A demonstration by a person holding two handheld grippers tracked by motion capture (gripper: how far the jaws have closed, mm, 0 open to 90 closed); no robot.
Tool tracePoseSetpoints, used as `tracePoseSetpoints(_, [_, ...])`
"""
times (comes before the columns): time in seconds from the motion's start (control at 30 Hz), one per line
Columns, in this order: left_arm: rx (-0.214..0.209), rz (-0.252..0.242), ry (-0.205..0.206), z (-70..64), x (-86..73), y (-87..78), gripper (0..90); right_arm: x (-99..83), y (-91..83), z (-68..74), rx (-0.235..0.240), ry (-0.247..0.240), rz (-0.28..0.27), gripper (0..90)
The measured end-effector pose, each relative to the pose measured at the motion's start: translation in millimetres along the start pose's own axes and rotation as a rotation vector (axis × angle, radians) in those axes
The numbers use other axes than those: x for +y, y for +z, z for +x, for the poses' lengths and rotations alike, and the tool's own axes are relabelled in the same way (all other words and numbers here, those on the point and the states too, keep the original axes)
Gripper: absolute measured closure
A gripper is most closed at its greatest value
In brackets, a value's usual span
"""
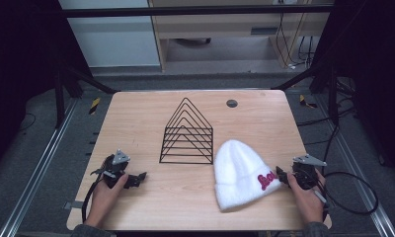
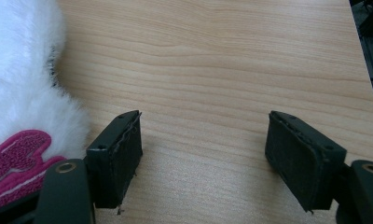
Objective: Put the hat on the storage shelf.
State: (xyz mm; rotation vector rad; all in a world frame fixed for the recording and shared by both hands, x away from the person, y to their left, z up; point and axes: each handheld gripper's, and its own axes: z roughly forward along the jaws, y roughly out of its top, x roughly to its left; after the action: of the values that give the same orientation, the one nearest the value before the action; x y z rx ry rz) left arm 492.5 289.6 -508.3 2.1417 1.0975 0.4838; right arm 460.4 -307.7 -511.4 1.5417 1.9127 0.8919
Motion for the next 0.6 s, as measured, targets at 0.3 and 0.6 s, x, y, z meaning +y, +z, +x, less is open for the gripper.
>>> tracePoseSetpoints(0.3, [-0.001, 0.000, 0.006, 0.4, 0.0, -0.1, 0.0, 0.9, 0.7, 0.7, 0.025, -0.007, 0.009, 21.2])
tracePoseSetpoints(0.6, [-0.002, -0.002, 0.000, 0.0, -0.1, 0.1, 0.0, 30.2, -14.8, 8.9, 0.073, -0.067, 0.040, 21.9])
